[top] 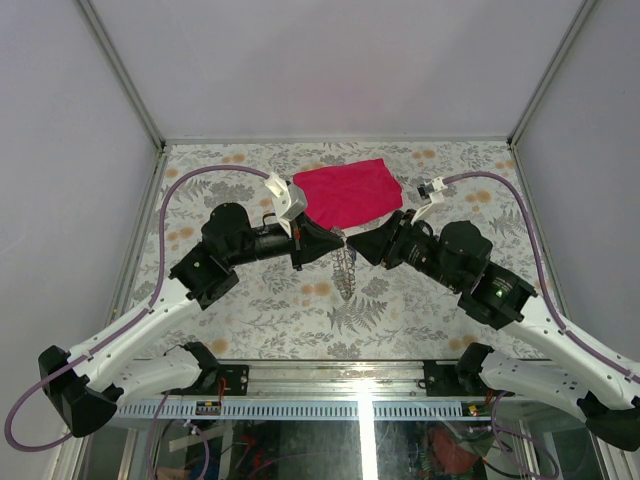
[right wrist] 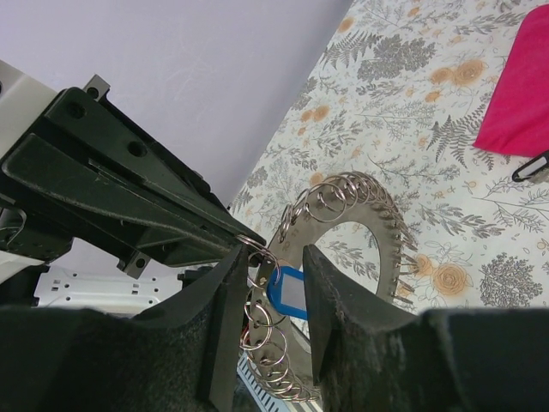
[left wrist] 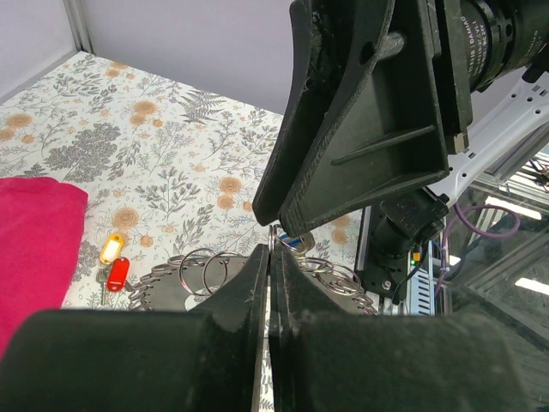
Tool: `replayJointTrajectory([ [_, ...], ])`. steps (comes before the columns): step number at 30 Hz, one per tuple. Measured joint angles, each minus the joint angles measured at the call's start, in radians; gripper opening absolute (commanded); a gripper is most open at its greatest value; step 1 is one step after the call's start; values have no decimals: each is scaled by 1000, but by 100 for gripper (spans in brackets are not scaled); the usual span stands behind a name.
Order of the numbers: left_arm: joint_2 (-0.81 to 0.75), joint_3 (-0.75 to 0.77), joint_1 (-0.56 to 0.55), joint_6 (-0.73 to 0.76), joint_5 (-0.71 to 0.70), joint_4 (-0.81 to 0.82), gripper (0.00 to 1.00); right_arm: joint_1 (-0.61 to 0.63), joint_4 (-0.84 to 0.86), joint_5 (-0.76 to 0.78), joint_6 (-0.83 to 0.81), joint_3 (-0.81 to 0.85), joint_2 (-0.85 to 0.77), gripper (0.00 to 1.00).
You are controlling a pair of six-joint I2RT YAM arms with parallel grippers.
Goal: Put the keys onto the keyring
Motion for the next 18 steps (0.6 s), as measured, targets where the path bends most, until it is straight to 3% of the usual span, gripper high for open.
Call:
replayJointTrajectory([
  [10, -4, -3, 0, 0, 0, 4, 0, 0, 0, -21, 12, -13, 4, 34],
  [18, -8, -6, 0, 0, -1, 6, 0, 0, 1, -26, 21, -18, 5, 18],
])
